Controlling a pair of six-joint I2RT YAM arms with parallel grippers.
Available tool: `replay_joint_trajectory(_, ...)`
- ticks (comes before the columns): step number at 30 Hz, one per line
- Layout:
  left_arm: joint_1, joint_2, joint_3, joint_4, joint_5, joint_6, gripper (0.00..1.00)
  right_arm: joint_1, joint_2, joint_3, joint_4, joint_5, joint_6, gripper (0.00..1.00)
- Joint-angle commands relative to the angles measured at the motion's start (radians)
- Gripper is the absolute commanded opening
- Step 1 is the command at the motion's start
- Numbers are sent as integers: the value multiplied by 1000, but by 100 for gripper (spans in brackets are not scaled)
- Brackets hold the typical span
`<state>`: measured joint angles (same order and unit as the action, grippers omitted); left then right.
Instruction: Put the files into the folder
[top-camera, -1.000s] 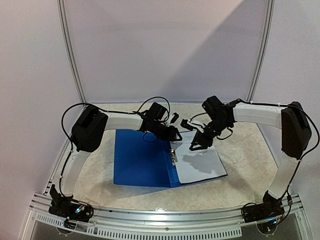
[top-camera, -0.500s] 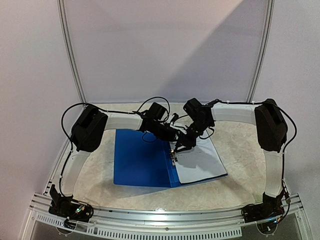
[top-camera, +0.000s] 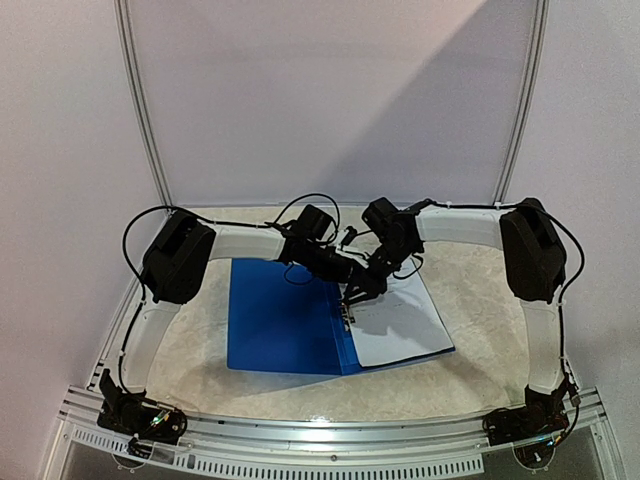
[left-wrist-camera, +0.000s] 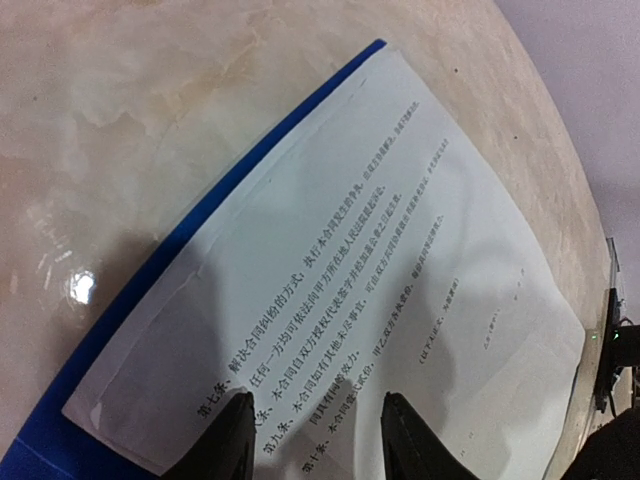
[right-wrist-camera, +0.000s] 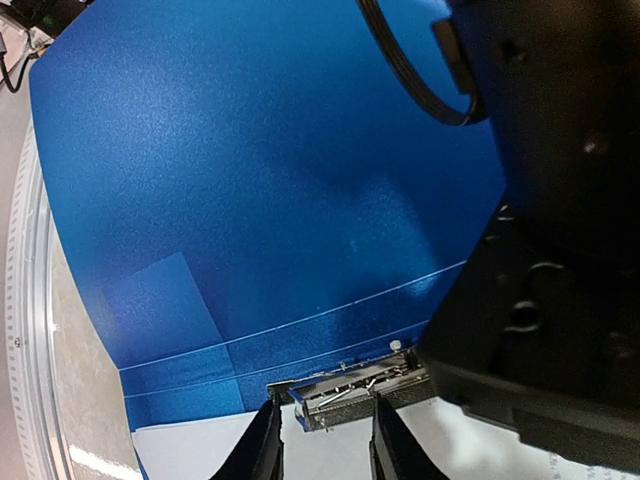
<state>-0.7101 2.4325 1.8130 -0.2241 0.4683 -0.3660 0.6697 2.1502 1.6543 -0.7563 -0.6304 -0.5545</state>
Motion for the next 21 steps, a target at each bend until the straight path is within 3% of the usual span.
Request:
replay_joint_trajectory(1, 15, 20, 9, -50, 3, 13, 44, 7, 37, 17, -30, -48, -8, 27)
replay_joint_trajectory(6, 15, 22, 9, -50, 3, 12, 44, 7, 41, 16, -44, -59, -17, 19)
replay_joint_trajectory(21, 17, 33, 10, -50, 7, 11, 44, 7, 37, 15, -21, -75, -9, 14)
